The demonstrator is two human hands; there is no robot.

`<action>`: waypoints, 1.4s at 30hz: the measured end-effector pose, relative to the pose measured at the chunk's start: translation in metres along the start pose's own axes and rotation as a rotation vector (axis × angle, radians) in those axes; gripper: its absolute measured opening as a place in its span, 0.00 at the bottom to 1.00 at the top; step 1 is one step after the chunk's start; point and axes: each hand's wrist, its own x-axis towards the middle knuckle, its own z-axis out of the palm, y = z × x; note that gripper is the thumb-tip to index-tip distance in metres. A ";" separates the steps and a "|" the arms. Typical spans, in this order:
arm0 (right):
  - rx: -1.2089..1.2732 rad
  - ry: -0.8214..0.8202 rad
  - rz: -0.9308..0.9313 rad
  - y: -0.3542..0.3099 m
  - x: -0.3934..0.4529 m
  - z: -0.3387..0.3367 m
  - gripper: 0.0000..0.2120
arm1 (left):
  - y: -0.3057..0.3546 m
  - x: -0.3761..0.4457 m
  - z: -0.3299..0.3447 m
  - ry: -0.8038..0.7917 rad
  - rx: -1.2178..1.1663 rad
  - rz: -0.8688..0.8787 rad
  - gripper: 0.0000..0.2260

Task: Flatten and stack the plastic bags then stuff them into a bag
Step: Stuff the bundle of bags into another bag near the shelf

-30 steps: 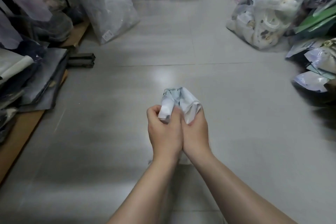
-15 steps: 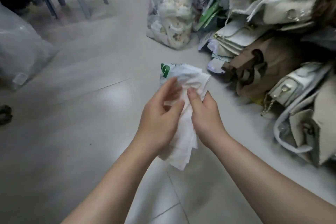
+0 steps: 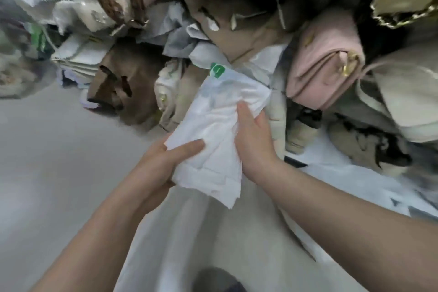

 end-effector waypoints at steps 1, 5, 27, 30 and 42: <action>0.019 0.054 0.021 -0.002 -0.003 -0.027 0.17 | -0.007 0.006 0.020 -0.049 -0.005 -0.019 0.21; 0.181 0.151 0.184 -0.007 -0.033 -0.127 0.15 | -0.035 0.024 0.097 -0.103 0.055 -0.076 0.20; 0.160 0.939 -0.150 -0.019 -0.093 -0.342 0.18 | -0.121 0.046 0.299 -0.215 1.161 0.154 0.45; 0.096 1.062 -0.186 -0.012 -0.094 -0.338 0.22 | -0.139 0.041 0.300 -0.185 1.205 0.065 0.45; -0.242 0.624 -0.265 0.053 -0.083 -0.266 0.11 | -0.123 0.069 0.286 0.088 -0.072 -0.190 0.13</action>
